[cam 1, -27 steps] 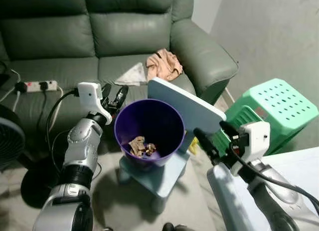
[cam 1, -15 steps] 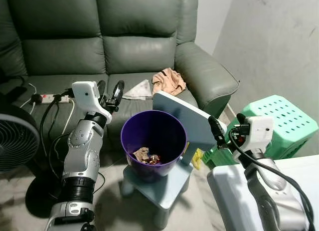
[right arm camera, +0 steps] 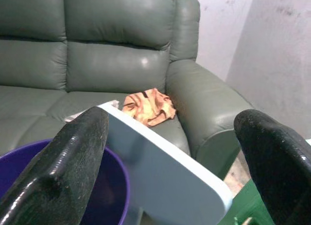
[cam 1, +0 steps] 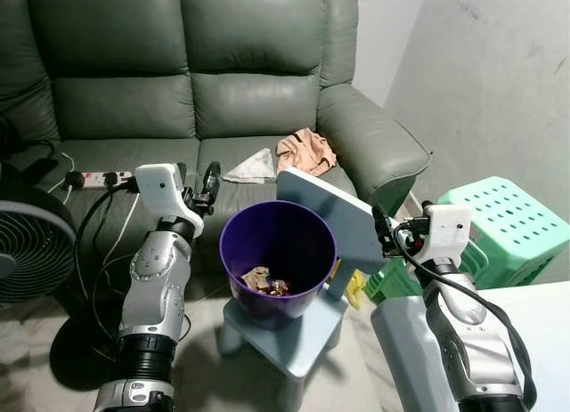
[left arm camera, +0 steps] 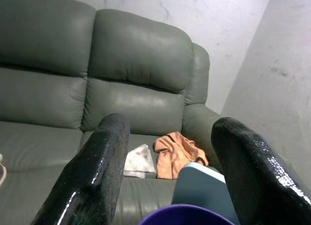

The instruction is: Picking trash to rubbish bin

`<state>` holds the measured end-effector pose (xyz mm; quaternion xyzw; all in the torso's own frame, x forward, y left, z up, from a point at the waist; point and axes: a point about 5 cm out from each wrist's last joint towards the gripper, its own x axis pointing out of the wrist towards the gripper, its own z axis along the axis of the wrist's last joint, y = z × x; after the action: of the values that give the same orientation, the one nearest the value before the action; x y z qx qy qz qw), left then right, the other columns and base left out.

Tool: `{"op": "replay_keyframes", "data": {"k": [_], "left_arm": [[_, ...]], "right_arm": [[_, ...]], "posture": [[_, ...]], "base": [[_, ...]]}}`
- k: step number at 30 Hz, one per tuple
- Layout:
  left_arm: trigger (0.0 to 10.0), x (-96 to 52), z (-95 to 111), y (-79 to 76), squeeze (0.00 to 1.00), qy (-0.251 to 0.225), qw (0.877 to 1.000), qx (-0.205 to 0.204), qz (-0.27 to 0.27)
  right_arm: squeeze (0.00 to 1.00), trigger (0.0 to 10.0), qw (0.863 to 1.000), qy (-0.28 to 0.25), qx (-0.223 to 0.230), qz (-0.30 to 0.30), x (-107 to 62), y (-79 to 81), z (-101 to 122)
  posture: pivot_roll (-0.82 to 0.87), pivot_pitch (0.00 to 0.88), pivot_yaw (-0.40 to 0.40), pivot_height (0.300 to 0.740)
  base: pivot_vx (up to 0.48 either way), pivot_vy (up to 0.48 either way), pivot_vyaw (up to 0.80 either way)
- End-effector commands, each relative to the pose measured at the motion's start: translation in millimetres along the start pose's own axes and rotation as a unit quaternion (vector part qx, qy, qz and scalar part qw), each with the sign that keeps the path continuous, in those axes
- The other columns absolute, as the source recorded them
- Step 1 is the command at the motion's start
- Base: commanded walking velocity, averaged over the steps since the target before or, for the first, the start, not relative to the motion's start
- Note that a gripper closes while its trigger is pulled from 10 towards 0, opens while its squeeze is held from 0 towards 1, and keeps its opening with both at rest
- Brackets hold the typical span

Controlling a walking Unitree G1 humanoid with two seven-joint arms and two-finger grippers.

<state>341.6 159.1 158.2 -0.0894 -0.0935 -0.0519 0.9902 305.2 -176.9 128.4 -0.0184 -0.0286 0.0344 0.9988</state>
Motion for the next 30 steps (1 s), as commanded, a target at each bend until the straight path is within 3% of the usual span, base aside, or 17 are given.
{"op": "replay_keyframes", "data": {"k": [1, 21, 30], "left_arm": [[10.0, 5.1, 5.3, -0.1, 0.00, -0.007, 1.000, 0.009, 0.002], [10.0, 10.2, 6.4, -4.8, 0.00, -0.008, 1.000, 0.014, -0.007], [10.0, 11.8, 4.9, -9.5, 0.00, -0.004, 1.000, -0.006, -0.020]], "right_arm": [[0.00, 10.0, 1.000, -0.001, -0.003, -0.010, 2.6, -1.8, 0.1], [0.00, 10.0, 1.000, 0.001, -0.009, -0.002, 4.1, 12.4, -8.2], [0.00, 10.0, 1.000, 0.000, -0.012, -0.005, 2.5, 12.2, -9.6]], "posture": [[0.01, 0.000, -0.074, 0.740], [-0.01, 0.000, -0.057, 0.740], [-0.01, 0.000, -0.051, 0.740]], "base": [[0.000, 0.000, -0.58], [0.000, 0.000, -0.74], [0.000, 0.106, -0.74]]}}
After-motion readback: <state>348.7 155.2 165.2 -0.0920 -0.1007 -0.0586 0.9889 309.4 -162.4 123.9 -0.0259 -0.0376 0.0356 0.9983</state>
